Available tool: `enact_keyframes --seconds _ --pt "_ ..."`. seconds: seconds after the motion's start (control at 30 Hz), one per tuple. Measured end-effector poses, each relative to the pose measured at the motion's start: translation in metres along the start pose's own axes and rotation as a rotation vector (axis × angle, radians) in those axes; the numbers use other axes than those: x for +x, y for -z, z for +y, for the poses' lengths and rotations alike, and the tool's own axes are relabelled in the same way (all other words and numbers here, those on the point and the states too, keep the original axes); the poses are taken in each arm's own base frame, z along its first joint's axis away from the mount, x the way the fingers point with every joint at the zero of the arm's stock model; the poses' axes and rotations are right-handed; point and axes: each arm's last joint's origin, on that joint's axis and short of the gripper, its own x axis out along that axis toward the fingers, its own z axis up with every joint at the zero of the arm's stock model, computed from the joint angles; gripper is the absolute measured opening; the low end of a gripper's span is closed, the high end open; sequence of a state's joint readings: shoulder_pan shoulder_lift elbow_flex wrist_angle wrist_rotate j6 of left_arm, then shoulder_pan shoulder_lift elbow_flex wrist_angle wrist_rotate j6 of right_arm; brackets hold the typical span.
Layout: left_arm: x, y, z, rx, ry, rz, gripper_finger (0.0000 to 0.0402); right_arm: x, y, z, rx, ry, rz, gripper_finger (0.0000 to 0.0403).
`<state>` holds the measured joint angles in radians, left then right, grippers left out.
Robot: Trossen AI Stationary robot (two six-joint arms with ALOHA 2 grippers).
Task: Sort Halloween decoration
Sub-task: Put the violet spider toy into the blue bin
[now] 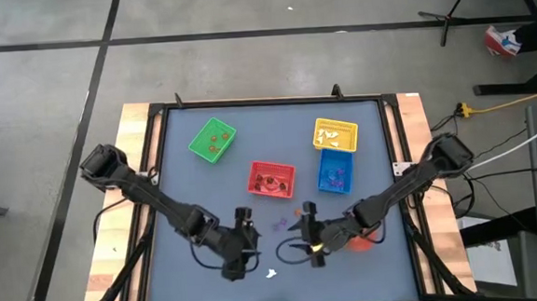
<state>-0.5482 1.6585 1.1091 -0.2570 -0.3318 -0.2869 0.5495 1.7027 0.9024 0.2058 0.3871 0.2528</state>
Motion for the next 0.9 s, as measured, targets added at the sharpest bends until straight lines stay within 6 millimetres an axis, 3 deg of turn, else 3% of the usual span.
enact_keyframes --seconds 0.2,0.47,0.9 --pt "-0.004 0.003 -0.012 0.026 -0.012 -0.017 0.0211 0.021 0.015 -0.008 0.009 0.108 0.020 0.0209" --pt "-0.005 0.003 -0.013 0.029 -0.019 -0.020 0.0211 0.043 0.030 -0.028 0.144 0.186 0.074 0.0209" --pt "-0.005 0.003 -0.012 0.029 -0.019 -0.020 0.0211 0.053 0.044 -0.033 0.129 0.203 0.139 0.0209"
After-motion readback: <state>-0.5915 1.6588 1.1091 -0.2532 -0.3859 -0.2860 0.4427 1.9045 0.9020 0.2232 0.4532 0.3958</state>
